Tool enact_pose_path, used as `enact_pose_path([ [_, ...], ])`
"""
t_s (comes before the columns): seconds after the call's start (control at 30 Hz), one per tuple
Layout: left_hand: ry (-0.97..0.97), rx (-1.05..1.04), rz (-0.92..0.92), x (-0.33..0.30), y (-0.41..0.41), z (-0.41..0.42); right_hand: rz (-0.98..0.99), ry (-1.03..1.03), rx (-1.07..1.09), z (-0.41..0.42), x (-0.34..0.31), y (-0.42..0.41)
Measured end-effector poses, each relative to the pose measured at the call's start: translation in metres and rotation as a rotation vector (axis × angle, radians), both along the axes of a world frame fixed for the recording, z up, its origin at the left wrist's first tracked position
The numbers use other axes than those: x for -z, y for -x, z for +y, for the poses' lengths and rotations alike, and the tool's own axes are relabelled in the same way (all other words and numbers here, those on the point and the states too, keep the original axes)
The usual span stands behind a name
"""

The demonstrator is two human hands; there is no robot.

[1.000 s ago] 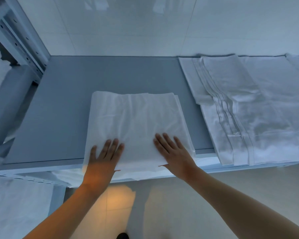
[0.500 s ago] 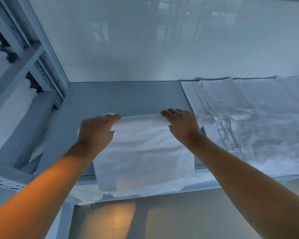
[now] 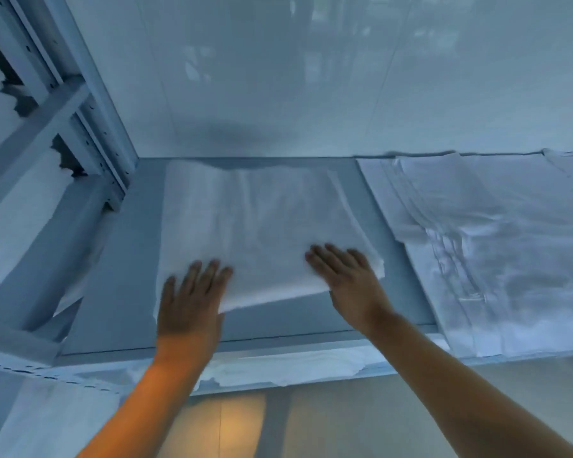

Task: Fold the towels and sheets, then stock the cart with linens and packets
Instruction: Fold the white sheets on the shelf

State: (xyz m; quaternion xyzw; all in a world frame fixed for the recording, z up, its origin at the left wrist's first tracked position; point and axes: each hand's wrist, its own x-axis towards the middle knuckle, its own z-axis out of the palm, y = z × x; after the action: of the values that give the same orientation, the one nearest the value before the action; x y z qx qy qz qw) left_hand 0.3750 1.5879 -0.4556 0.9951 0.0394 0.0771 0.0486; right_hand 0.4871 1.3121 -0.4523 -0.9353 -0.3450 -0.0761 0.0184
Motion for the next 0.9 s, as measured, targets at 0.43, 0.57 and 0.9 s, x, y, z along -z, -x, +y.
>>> enact_pose_path([
  [0.43, -0.036, 0.040, 0.192, 0.059, -0.056, 0.028, 0.433, -0.123, 0.094, 0.095, 0.073, -0.014],
  [0.57, 0.037, 0.006, 0.224, 0.086, -0.080, 0.066, 0.367, -0.132, 0.210, 0.122, 0.100, -0.007],
  [0.9, 0.211, -0.281, 0.245, 0.086, -0.039, 0.002, 0.270, -0.002, -0.070, 0.092, 0.096, -0.076],
])
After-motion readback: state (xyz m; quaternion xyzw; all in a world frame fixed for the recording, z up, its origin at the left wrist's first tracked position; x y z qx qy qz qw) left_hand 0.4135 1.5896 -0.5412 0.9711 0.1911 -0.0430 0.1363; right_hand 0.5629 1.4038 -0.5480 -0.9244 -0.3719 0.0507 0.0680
